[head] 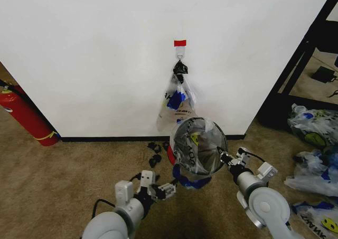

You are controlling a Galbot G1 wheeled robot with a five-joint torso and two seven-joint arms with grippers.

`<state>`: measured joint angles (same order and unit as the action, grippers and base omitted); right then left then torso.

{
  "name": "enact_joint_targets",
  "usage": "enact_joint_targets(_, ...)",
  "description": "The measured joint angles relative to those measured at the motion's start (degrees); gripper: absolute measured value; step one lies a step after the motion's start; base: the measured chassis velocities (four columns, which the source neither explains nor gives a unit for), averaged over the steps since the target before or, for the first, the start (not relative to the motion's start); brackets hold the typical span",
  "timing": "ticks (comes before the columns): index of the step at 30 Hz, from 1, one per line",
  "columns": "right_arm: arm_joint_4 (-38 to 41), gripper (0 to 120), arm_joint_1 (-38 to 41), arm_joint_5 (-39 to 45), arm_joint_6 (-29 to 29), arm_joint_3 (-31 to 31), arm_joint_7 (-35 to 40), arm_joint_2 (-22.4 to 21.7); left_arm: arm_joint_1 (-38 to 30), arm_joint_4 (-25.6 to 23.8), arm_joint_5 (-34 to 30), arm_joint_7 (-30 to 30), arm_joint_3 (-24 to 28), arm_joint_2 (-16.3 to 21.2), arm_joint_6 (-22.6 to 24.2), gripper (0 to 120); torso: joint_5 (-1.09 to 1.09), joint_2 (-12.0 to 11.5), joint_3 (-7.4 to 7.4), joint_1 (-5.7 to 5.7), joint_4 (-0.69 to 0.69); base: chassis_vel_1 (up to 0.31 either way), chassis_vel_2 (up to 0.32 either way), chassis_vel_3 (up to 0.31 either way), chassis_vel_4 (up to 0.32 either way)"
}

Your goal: Pick up the garbage bag from the wall and place it over the trash bin.

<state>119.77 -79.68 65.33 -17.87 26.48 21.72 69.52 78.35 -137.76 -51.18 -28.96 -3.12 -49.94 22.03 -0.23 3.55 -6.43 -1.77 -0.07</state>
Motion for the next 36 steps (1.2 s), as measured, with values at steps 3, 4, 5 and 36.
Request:
enact_joint_targets(3,0.15,0,-0.32,-0.35,0.10,0.01,-0.28,0.08,-1.96,-1.34,-1.15,0.13,-1.55,1.08,-1.82,100,0.00,0.00,0.00,0.00,0.00,0.000,0.000,0.000,0.000)
enact_joint_targets(4,0.38,0,-0.49,-0.63,0.13,-0.04,-0.47,0.13,-3.78,-1.48,-2.98,0.14,-1.87,1.21,-2.57,100,0.00,0.00,0.00,0.00,-0.01,0.000,0.000,0.000,0.000)
enact_joint_targets(5,0.47,0,-0.55,-0.79,0.15,-0.09,-0.58,0.14,-4.77,-1.43,-4.14,0.15,-1.91,1.16,-2.80,100,0.00,0.00,0.00,0.00,-0.02,0.000,0.000,0.000,0.000)
enact_joint_targets(36,0.30,0,0.24,-1.76,0.27,-1.80,-0.41,0.17,-27.05,13.38,-29.55,-9.15,3.22,-4.06,1.18,86,0.00,-0.01,-0.01,-0.01,-0.01,0.000,0.000,0.000,0.000)
